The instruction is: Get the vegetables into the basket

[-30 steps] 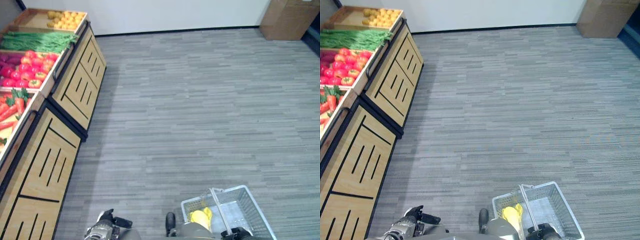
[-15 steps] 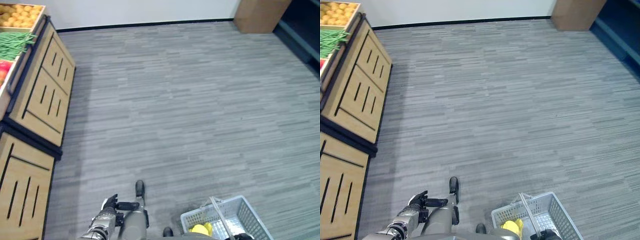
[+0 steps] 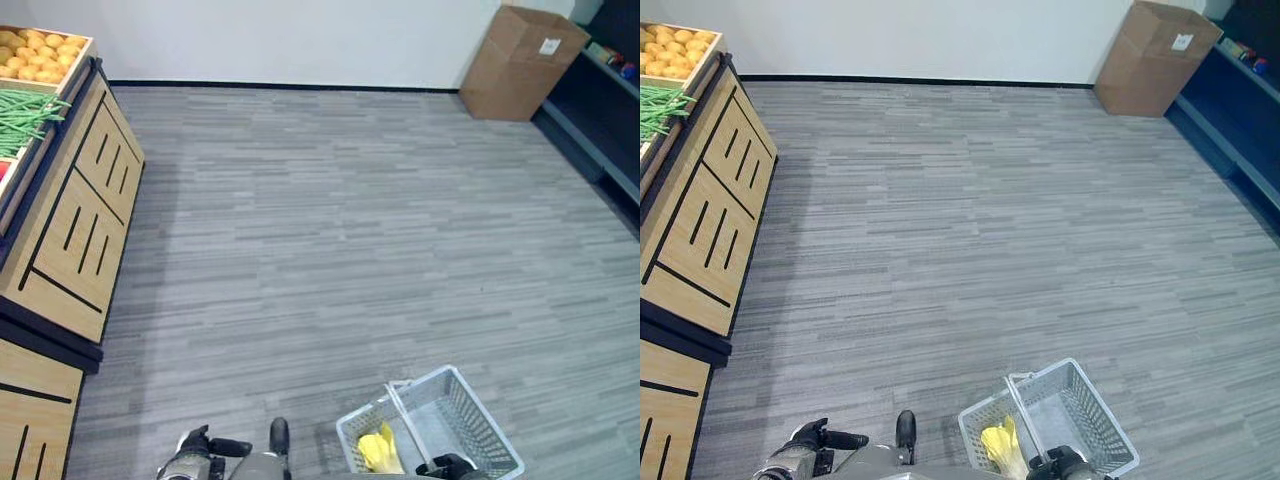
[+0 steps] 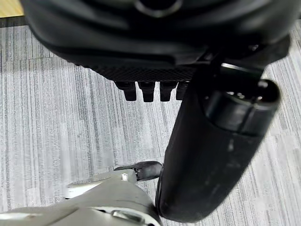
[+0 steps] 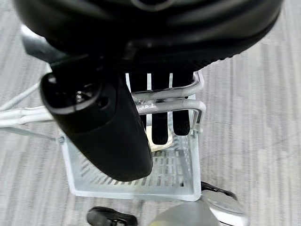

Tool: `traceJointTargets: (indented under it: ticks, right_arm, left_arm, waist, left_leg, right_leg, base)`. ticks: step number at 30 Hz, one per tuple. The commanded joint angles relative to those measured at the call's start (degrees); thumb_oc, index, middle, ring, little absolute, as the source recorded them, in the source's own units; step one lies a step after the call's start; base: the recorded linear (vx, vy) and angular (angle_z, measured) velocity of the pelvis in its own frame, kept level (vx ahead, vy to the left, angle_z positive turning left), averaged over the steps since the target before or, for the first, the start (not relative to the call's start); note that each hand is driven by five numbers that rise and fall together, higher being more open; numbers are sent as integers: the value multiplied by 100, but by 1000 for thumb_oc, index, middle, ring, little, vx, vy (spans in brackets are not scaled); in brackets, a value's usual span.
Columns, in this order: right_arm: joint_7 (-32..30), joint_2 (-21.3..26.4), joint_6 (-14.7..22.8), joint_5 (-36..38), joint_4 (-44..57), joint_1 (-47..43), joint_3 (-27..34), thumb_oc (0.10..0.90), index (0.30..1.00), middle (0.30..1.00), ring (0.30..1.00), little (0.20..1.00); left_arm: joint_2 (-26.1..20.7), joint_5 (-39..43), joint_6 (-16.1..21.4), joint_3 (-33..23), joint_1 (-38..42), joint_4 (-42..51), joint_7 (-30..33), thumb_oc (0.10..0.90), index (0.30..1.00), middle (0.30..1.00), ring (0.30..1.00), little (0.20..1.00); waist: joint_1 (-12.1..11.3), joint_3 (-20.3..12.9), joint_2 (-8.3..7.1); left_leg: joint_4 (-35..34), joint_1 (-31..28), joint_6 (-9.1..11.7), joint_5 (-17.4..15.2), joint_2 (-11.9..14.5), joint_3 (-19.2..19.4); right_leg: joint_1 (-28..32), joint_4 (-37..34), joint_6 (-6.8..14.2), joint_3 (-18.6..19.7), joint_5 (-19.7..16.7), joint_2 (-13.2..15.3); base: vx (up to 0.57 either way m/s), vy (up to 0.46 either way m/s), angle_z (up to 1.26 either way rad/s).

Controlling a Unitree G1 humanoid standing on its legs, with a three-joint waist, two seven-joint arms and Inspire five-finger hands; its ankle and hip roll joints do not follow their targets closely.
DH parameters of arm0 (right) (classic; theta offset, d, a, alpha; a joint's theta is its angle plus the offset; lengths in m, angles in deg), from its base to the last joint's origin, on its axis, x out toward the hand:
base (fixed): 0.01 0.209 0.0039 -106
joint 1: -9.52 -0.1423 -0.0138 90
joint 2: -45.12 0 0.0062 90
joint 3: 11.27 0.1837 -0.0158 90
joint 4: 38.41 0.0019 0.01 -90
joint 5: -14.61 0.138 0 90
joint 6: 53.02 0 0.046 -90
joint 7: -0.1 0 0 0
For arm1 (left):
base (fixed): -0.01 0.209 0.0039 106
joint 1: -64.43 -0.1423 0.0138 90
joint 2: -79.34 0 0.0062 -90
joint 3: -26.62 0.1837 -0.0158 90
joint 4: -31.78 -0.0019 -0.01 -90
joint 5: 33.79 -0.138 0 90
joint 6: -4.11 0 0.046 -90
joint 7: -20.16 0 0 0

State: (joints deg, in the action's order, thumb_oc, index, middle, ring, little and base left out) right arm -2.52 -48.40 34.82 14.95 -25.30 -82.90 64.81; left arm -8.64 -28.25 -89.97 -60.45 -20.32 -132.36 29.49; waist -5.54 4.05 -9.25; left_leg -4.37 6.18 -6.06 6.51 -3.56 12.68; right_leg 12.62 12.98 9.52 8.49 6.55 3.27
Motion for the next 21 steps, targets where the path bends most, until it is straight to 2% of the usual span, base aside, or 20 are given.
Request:
traceJointTargets:
  ticks: [1,3,5,6,7,8,9,10,11,12,13,14,15,16,18,21]
  right_arm:
    - [-68,472,-161,21,264,298,163,400,300,300,300,300]
    - [-94,488,-161,59,320,249,172,400,300,300,300,300]
    - [-115,498,-172,83,311,215,167,400,300,300,300,300]
    - [-117,506,-180,65,308,230,170,400,300,300,300,300]
    - [-117,507,-181,64,310,231,171,400,300,300,300,300]
    - [-130,487,-198,63,287,243,170,400,300,300,300,300]
    - [-130,483,-196,61,280,236,164,400,300,300,300,300]
    - [-129,491,-186,61,275,220,157,400,300,300,300,300]
    - [-125,491,-178,85,269,207,150,400,300,300,300,300]
    - [-128,493,-171,118,265,194,147,400,300,300,300,300]
    - [-137,490,-162,155,267,187,134,400,300,300,300,300]
    - [-138,489,-160,194,257,177,137,400,300,300,300,300]
    - [-135,487,-153,223,262,209,137,400,300,300,300,300]
    - [-136,495,-152,224,261,211,135,400,300,300,300,300]
    - [-110,486,-159,203,256,258,127,400,300,300,300,300]
    - [-85,476,-156,139,223,334,105,400,300,300,300,300]
  left_arm:
    - [-146,-213,-94,148,-263,-42,29,900,1000,1000,1000,1000]
    - [-155,-197,-114,182,-200,-11,26,900,1000,1000,1000,1000]
    - [-155,-198,-131,206,-147,-23,7,900,1000,1000,1000,1000]
    - [-164,-180,-130,179,-139,-29,5,900,1000,1000,1000,1000]
    - [-163,-179,-129,180,-138,-30,5,900,1000,1000,1000,1000]
    - [-179,-171,-152,144,-153,-38,-14,900,1000,1000,1000,1000]
    - [-190,-165,-155,126,-143,-67,-11,900,1000,1000,1000,1000]
    - [-186,-162,-149,125,-136,-78,-1,900,1000,1000,1000,1000]
    - [-181,-167,-149,139,-133,-88,-2,900,1000,1000,1000,1000]
    - [-187,-173,-141,170,-109,-90,4,900,1000,1000,1000,1000]
    - [-184,-192,-134,183,-95,-89,5,900,1000,1000,1000,1000]
    - [-191,-212,-119,205,-76,-99,3,900,1000,1000,1000,1000]
    - [-197,-244,-97,213,-62,-106,3,900,1000,1000,1000,1000]
    - [-189,-245,-97,212,-65,-106,2,900,1000,1000,1000,1000]
    - [-209,-279,-78,219,-67,-104,-14,900,1000,1000,1000,1000]
    - [-230,-295,-70,193,-72,-134,-25,900,1000,1000,1000,1000]
  waist:
    - [34,112,-12]
    - [94,272,114]
    - [175,422,257]
    - [147,463,322]
    - [171,475,306]
    - [186,518,306]
    - [193,538,328]
    - [285,610,350]
    - [337,663,365]
    - [425,708,362]
    - [519,792,373]
    - [619,816,348]
    - [798,878,333]
    - [829,903,384]
    - [971,958,361]
    - [1077,963,290]
  left_leg:
    - [257,508,603,75,346,265]
    - [161,262,529,-17,367,195]
    - [111,37,460,-109,372,57]
    - [79,-121,431,-206,381,24]
    - [88,-129,430,-217,356,4]
    - [96,-326,436,-346,332,-87]
    - [83,-418,447,-390,347,-159]
    - [101,-579,467,-496,334,-326]
    - [123,-682,466,-563,330,-428]
    - [140,-768,464,-611,280,-572]
    - [94,-971,464,-707,240,-727]
    - [49,-1094,460,-747,177,-875]
    - [-51,-1404,464,-872,111,-1183]
    - [-51,-1450,464,-914,159,-1219]
    - [-55,-1669,469,-1048,105,-1544]
    - [-63,-1935,474,-1210,41,-1933]
  right_leg:
    - [-345,160,399,90,-1613,634]
    - [-721,829,300,-79,-1929,606]
    - [-1028,1366,139,-207,-1991,561]
    - [-1257,1449,71,-518,-1966,749]
    - [-1246,1483,71,-541,-1929,774]
    - [-1503,1255,-32,-845,-1811,964]
    - [-1725,1032,-80,-863,-1706,944]
    - [-1932,834,-117,-806,-1411,831]
    - [-2080,642,-106,-719,-1286,726]
    - [-2348,234,-111,-485,-1233,524]
    - [-2352,-2,-78,-420,-1213,442]
    - [-2619,-327,-49,-183,-1344,298]
    - [-2999,-756,46,33,-1626,95]
    - [-2932,-772,41,-23,-1603,69]
    - [-3075,-1118,127,8,-1807,9]
    - [-3184,-1208,197,-26,-1964,-64]
  base:
    - [91,113,-7]
    - [64,139,3]
    - [110,165,32]
    - [113,123,24]
    - [219,78,-2]
    - [236,6,-7]
    - [360,-13,-2]
    - [297,-36,3]
    - [328,-45,12]
    - [325,-29,28]
    - [350,-31,38]
    - [504,-33,70]
    - [402,-22,91]
    - [387,-20,105]
    - [259,-18,113]
    - [259,-56,158]
